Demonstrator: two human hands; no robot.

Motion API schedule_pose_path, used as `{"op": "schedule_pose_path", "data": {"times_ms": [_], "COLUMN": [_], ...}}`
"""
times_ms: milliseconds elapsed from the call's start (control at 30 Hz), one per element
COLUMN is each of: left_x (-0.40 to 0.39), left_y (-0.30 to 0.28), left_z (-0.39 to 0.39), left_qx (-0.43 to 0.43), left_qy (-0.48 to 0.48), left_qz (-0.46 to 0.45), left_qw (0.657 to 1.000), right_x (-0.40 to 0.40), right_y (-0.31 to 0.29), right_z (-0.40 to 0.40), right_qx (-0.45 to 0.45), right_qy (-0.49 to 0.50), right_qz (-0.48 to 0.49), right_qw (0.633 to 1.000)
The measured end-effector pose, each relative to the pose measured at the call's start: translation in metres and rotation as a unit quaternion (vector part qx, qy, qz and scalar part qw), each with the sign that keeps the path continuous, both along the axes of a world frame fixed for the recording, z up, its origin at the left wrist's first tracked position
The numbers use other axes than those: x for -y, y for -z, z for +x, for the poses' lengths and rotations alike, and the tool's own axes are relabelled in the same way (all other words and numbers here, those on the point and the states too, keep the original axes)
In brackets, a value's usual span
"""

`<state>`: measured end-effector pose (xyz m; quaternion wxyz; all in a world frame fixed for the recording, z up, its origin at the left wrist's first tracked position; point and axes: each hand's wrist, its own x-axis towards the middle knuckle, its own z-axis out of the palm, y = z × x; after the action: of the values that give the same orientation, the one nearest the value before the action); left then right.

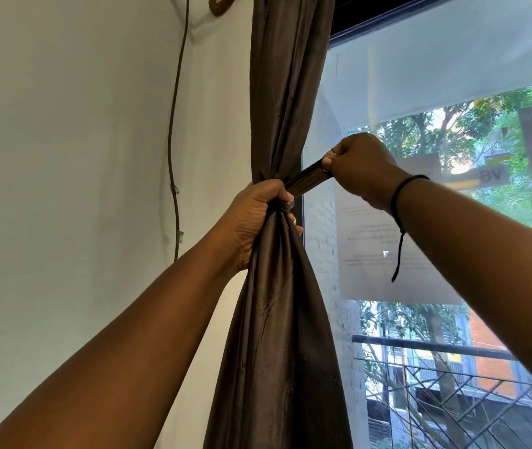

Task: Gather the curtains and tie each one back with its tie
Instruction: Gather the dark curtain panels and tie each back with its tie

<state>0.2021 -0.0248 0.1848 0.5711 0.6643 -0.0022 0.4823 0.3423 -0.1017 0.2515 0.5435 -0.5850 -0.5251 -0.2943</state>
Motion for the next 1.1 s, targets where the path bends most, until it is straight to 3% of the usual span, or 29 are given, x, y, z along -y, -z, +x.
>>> {"op": "schedule_pose_path", "data": {"times_ms": [100, 267, 333, 467, 600, 733, 833, 1100], "left_x": [-0.009, -0.008, -0.007, 0.003, 0.018, 0.023, 0.027, 0.027], "left_y": [0.006, 0.01, 0.005, -0.004, -0.006, -0.005, -0.003, -0.003], "left_z": [-0.004, -0.012, -0.013, -0.015, -0.006, -0.001, -0.005, -0.032], "left_qx": [-0.009, -0.029, -0.05, -0.079, -0.064, -0.048, -0.053, -0.025], "left_qy": [-0.008, -0.081, -0.102, -0.129, -0.161, -0.251, -0.259, -0.222], "left_qz": [0.003, 0.026, 0.037, 0.071, 0.086, 0.118, 0.142, 0.16], "left_qw": [1.0, 0.996, 0.993, 0.986, 0.981, 0.959, 0.954, 0.962], "right_x": [0.003, 0.019, 0.023, 0.02, 0.002, -0.005, 0.004, 0.008], "right_y": [0.019, 0.041, 0.041, 0.045, 0.059, 0.067, 0.064, 0.056], "right_z": [0.002, 0.013, 0.013, -0.001, -0.012, -0.012, -0.019, -0.053], "right_qx": [0.01, -0.071, -0.078, -0.011, 0.099, 0.126, 0.16, 0.11], "right_qy": [-0.016, -0.095, -0.109, -0.148, -0.105, -0.01, 0.105, 0.149], "right_qz": [0.011, -0.183, -0.173, -0.185, -0.112, -0.063, -0.054, -0.048], "right_qw": [1.0, 0.976, 0.976, 0.972, 0.983, 0.99, 0.98, 0.981]}}
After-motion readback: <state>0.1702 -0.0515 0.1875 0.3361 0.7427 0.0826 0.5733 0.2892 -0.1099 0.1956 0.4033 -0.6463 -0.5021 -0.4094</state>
